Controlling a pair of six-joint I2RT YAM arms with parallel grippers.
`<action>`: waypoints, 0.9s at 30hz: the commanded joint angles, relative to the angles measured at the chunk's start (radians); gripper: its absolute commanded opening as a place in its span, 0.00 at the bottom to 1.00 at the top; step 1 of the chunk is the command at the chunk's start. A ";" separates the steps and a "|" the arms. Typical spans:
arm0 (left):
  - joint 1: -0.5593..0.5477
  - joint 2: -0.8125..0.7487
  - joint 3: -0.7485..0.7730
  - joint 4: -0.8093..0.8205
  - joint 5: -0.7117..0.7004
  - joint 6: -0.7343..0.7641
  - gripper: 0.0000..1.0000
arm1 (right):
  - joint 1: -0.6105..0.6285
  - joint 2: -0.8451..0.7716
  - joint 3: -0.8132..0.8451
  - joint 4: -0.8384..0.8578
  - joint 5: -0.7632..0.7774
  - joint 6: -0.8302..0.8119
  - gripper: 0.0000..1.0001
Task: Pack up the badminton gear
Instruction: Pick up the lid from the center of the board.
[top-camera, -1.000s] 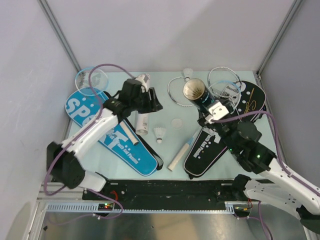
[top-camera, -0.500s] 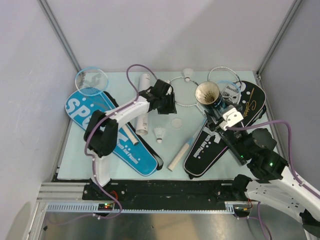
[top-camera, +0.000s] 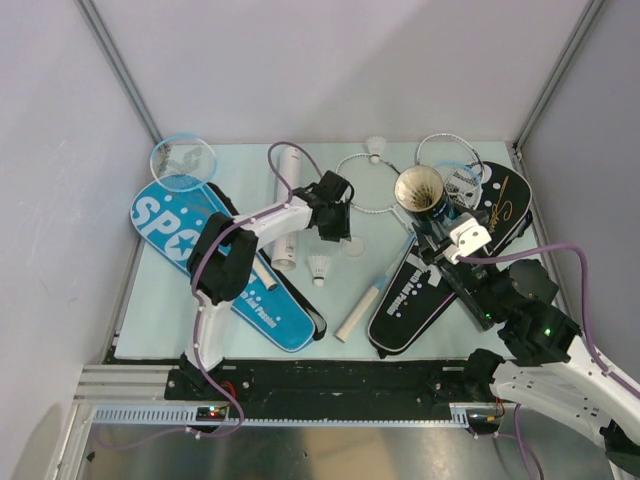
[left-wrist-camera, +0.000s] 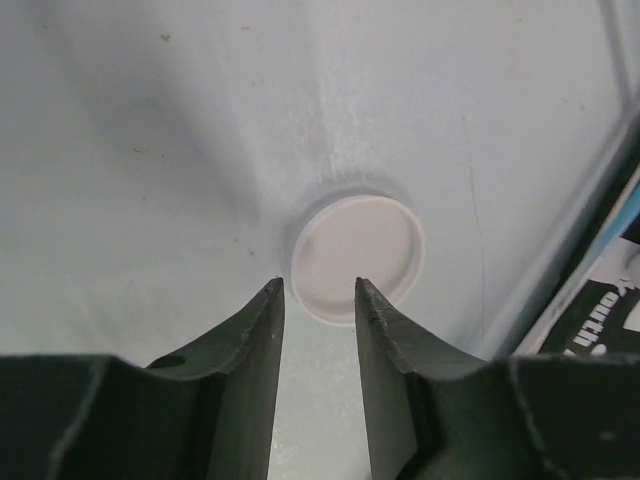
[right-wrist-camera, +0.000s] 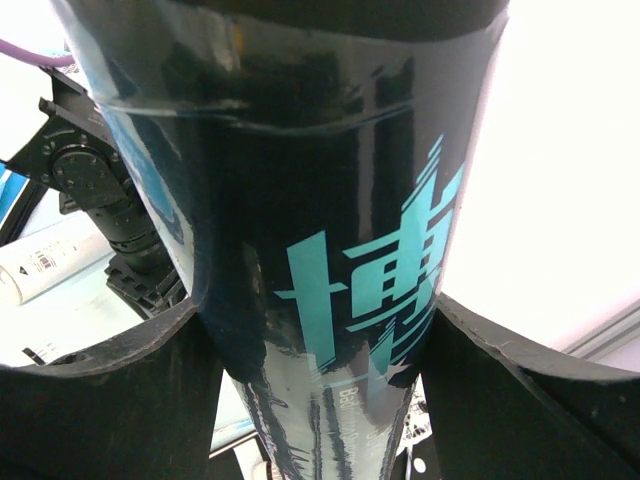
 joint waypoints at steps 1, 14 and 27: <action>-0.011 0.029 0.032 -0.007 -0.037 -0.019 0.38 | 0.003 -0.010 0.009 0.057 -0.009 -0.012 0.22; -0.017 0.068 0.013 -0.039 -0.066 -0.034 0.29 | 0.003 -0.011 0.009 0.050 0.000 -0.024 0.22; -0.024 0.058 0.016 -0.069 -0.098 -0.041 0.07 | 0.005 -0.015 0.008 0.045 -0.001 -0.016 0.22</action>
